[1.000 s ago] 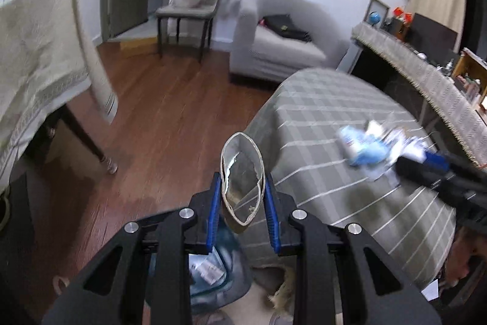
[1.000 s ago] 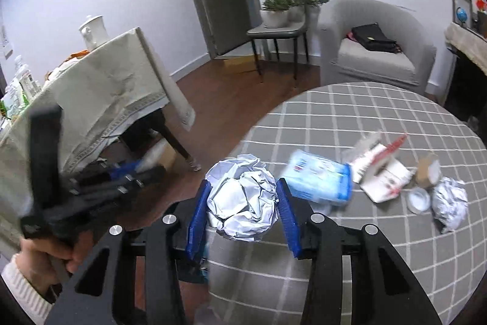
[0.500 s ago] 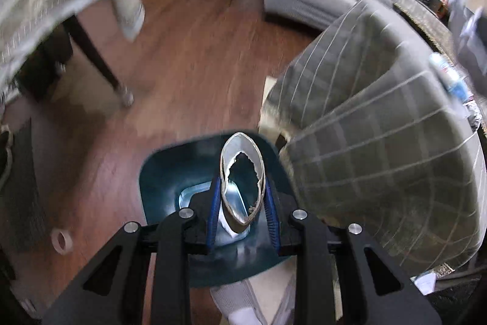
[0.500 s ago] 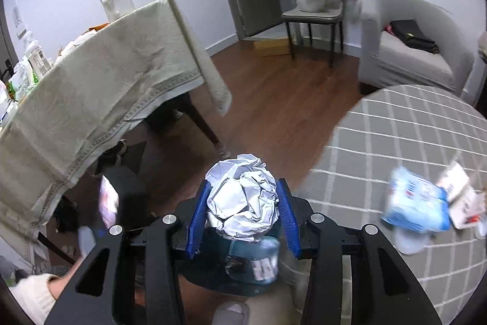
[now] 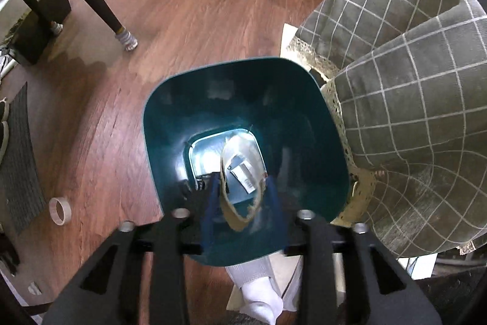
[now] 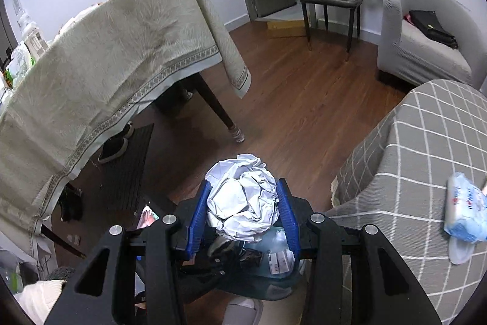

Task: Collect trash
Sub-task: 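Carry the paper ring and foil ball to the bin and release the ring, then lower the foil ball into the bin and open the right gripper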

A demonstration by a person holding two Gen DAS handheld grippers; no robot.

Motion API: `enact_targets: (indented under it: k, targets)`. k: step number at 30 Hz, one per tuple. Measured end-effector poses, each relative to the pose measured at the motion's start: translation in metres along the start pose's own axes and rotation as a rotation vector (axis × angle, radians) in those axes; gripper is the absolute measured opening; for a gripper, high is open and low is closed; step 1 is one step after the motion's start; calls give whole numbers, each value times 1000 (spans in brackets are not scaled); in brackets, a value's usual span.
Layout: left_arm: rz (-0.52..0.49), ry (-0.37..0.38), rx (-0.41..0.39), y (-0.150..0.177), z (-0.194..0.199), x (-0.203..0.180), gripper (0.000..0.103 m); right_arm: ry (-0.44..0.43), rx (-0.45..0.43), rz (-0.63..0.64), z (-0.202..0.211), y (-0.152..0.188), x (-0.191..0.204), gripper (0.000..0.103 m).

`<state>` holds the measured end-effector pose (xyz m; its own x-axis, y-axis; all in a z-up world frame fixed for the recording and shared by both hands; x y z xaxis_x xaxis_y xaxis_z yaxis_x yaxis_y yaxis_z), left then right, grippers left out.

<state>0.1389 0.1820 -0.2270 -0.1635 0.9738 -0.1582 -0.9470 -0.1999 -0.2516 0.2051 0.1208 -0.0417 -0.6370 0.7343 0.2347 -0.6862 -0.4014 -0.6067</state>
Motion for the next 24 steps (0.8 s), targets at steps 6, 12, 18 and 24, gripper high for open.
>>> enact_targets:
  k: [6, 12, 18, 24]
  targets:
    - [-1, 22, -44, -4, 11, 1, 62, 7, 32, 1, -12, 3, 1, 45]
    - [-1, -5, -143, -10, 43, 12, 62, 6, 48, 7, -19, 6, 4, 45]
    - [36, -42, -237, -15, 77, 34, 59, 19, 91, 25, -35, 13, 8, 45]
    - [104, -29, -336, -21, 115, 53, 51, 43, 165, 63, -58, 31, 10, 44]
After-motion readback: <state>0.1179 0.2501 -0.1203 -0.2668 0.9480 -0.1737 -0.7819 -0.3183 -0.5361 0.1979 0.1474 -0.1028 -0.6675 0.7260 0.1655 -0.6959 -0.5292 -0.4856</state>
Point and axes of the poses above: each gripper's, at about its wrist camera, not at the fingertips, and z roughly against the way its jaws point, x to its left, y to its underside, the point moved 4 cm from there along -z, roughly the way its jaws point, and after that the axes turned 2 degrees about -y, right-handed, at the moved point
